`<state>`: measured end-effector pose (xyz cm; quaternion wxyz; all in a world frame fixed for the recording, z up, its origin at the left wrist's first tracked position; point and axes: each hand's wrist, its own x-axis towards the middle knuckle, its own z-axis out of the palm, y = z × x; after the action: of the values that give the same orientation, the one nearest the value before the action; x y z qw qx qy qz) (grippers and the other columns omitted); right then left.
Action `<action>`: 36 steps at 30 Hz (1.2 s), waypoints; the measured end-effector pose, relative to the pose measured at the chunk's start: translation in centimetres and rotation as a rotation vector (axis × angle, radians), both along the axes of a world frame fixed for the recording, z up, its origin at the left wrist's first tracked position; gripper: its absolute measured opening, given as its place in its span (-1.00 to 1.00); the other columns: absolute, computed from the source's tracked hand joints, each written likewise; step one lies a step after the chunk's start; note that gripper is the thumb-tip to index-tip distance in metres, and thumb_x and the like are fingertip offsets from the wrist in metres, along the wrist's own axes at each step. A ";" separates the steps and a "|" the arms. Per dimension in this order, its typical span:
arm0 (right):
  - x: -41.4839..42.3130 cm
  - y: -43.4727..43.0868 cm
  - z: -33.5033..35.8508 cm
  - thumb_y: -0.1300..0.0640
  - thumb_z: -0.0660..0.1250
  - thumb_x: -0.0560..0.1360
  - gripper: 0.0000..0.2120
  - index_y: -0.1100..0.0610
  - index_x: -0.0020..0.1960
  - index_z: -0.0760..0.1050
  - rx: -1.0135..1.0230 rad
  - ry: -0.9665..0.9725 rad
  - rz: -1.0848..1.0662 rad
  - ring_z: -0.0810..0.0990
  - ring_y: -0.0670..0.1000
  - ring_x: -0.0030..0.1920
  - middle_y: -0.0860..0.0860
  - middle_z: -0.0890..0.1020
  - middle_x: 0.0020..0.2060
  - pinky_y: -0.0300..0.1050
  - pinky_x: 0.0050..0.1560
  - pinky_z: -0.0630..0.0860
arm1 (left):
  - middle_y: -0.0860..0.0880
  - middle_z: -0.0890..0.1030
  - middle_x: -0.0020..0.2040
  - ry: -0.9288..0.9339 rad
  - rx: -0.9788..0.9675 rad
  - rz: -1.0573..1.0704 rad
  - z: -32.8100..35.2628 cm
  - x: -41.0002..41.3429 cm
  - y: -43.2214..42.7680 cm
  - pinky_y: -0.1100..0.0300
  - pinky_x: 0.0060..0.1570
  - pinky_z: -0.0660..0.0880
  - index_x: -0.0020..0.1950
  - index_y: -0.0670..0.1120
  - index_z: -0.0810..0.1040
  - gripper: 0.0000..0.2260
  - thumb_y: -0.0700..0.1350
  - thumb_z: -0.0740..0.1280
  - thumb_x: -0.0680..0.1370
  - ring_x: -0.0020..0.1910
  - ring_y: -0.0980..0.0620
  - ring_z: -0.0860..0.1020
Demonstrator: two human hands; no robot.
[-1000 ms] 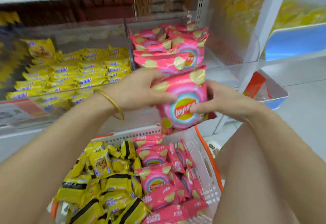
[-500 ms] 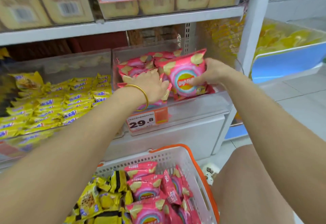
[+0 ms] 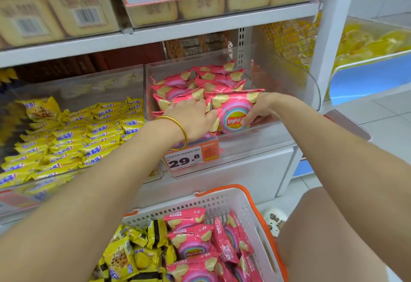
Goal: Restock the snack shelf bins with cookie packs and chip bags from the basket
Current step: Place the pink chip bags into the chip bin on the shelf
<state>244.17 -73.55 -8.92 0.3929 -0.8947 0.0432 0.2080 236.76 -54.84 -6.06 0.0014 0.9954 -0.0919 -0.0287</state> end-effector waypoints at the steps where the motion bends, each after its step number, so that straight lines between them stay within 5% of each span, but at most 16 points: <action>1: 0.0 -0.2 0.2 0.29 0.56 0.28 -0.67 0.33 -0.02 0.55 0.021 0.013 -0.006 0.63 0.18 0.06 0.23 0.65 0.02 0.11 0.21 0.50 | -0.20 0.43 0.30 -0.006 -0.002 0.004 0.1 -0.1 0.0 -0.08 0.24 0.29 0.28 -0.18 0.36 -0.54 0.14 -0.03 0.62 0.28 -0.19 0.38; 6: -1.5 -0.8 2.2 0.33 0.53 0.30 -0.60 0.41 0.06 0.49 0.053 -0.033 -0.088 0.62 0.16 -0.08 0.30 0.59 0.02 0.02 0.04 0.60 | -0.19 0.47 0.22 -0.107 -0.071 -0.025 0.4 -0.7 0.3 -0.04 0.16 0.33 0.28 -0.19 0.38 -0.58 0.10 0.05 0.61 0.22 -0.19 0.41; 10: -3.7 -1.0 3.8 0.26 0.48 0.39 -0.72 0.30 -0.16 0.37 -0.074 -0.144 -0.153 0.59 0.08 -0.21 0.23 0.54 -0.06 -0.29 -0.50 0.47 | -0.16 0.42 0.31 -0.235 -0.180 -0.086 0.5 -2.5 0.5 0.01 0.30 0.27 0.37 -0.19 0.35 -0.59 0.01 0.12 0.61 0.32 -0.14 0.33; 13: -5.7 -1.3 4.4 0.16 0.51 0.37 -0.58 0.28 0.08 0.40 -0.228 -0.461 -0.235 0.55 0.16 0.05 0.19 0.54 0.01 -0.12 -0.19 0.38 | -0.13 0.44 0.31 -0.460 -0.334 -0.199 0.3 -5.7 0.8 0.11 0.29 0.21 0.33 -0.19 0.41 -0.64 -0.07 0.14 0.58 0.30 -0.12 0.35; 16: -9.9 -0.3 3.7 0.20 0.46 0.38 -0.66 0.15 0.11 0.46 -0.063 -0.718 -0.180 0.57 0.18 0.01 0.14 0.58 -0.03 0.03 0.03 0.51 | -0.12 0.55 0.13 -0.589 -0.450 -0.315 -0.8 -9.7 1.7 0.15 0.16 0.30 0.18 -0.21 0.51 -0.70 -0.14 0.16 0.52 0.13 -0.09 0.46; 19: -13.9 3.0 0.8 0.28 0.39 0.42 -0.80 0.18 0.04 0.55 -0.070 -0.595 0.145 0.59 0.11 -0.08 0.07 0.58 -0.16 -0.03 0.03 0.51 | -0.07 0.57 0.05 -0.440 -0.428 -0.321 -4.7 -13.2 3.3 0.17 0.08 0.33 0.11 -0.17 0.54 -0.75 -0.14 0.17 0.51 0.05 -0.05 0.47; 22: -15.4 7.6 -5.1 0.20 0.35 0.48 -0.78 0.21 0.11 0.57 -0.320 -0.332 0.538 0.60 0.09 0.05 0.09 0.64 0.01 -0.26 -0.08 0.42 | -0.04 0.57 0.04 -0.194 -0.356 -0.239 -9.4 -14.7 5.6 0.15 0.08 0.35 0.11 -0.11 0.54 -0.69 -0.05 0.11 0.50 0.06 -0.06 0.48; 24: -15.4 10.0 -10.1 0.18 0.33 0.49 -0.75 0.21 0.15 0.57 -0.459 -0.205 0.702 0.59 0.12 0.09 0.13 0.63 0.08 -0.16 0.02 0.49 | -0.03 0.57 0.06 -0.082 -0.315 -0.158 -11.6 -14.7 7.0 0.09 0.12 0.40 0.13 -0.08 0.55 -0.69 -0.04 0.12 0.50 0.10 -0.06 0.49; 32: -15.6 11.4 -23.6 0.17 0.32 0.48 -0.73 0.20 0.15 0.45 -0.565 0.007 0.674 0.58 0.16 0.12 0.13 0.60 0.08 0.03 0.10 0.53 | -0.01 0.53 0.18 0.005 -0.247 -0.063 -13.6 -14.1 8.2 0.16 0.21 0.32 0.19 -0.05 0.51 -0.77 -0.09 0.19 0.57 0.21 -0.01 0.41; 36: -15.3 11.3 -24.1 0.15 0.33 0.49 -0.79 0.16 0.11 0.48 -0.558 -0.089 0.714 0.57 0.13 0.12 0.10 0.60 0.06 -0.05 0.05 0.48 | -0.02 0.50 0.22 0.069 -0.213 -0.048 -13.9 -14.0 8.3 0.14 0.23 0.31 0.25 -0.05 0.47 -0.74 -0.07 0.20 0.58 0.24 -0.01 0.39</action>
<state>228.85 -62.21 -33.02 0.0420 -0.9332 -0.2307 0.2725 222.79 -46.49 -19.97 0.1098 0.9855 -0.1181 -0.0528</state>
